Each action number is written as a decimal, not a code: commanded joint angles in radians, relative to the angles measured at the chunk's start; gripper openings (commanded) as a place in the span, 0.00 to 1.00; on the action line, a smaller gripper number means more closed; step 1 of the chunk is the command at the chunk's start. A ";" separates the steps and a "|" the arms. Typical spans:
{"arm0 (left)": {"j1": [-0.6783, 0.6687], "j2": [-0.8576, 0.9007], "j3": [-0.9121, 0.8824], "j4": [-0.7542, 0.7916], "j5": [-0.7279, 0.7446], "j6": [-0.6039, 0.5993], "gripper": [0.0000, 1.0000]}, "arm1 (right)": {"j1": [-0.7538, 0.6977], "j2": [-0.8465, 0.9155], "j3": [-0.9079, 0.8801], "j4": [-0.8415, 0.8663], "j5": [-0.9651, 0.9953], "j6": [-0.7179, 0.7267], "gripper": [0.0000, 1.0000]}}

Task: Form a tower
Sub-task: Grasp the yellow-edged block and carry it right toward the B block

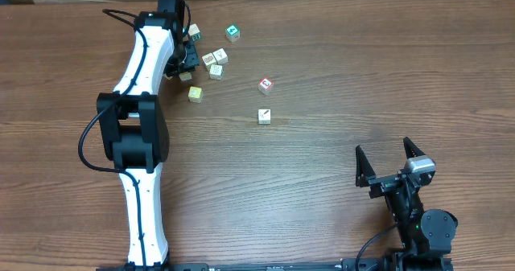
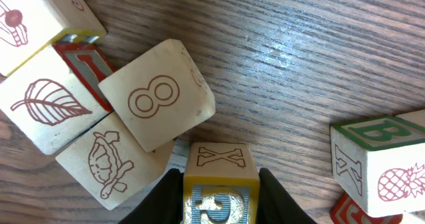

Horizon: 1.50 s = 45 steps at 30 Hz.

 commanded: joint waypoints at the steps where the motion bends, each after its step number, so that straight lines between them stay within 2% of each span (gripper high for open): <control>1: -0.008 0.006 0.003 -0.016 -0.013 0.023 0.23 | 0.004 -0.009 -0.010 0.005 0.010 0.002 1.00; 5: -0.008 -0.002 0.044 -0.065 -0.013 0.023 0.17 | 0.004 -0.009 -0.010 0.005 0.010 0.002 1.00; 15: -0.010 -0.082 0.208 -0.229 -0.013 0.056 0.15 | 0.004 -0.009 -0.010 0.005 0.010 0.002 1.00; 31: -0.061 -0.252 0.213 -0.464 0.005 0.002 0.09 | 0.004 -0.009 -0.010 0.005 0.010 0.002 1.00; 40: -0.126 -0.278 0.212 -0.607 0.006 -0.027 0.05 | 0.004 -0.009 -0.010 0.005 0.010 0.002 1.00; 45: -0.192 -0.278 0.211 -0.621 0.006 -0.054 0.04 | 0.004 -0.009 -0.010 0.005 0.010 0.002 1.00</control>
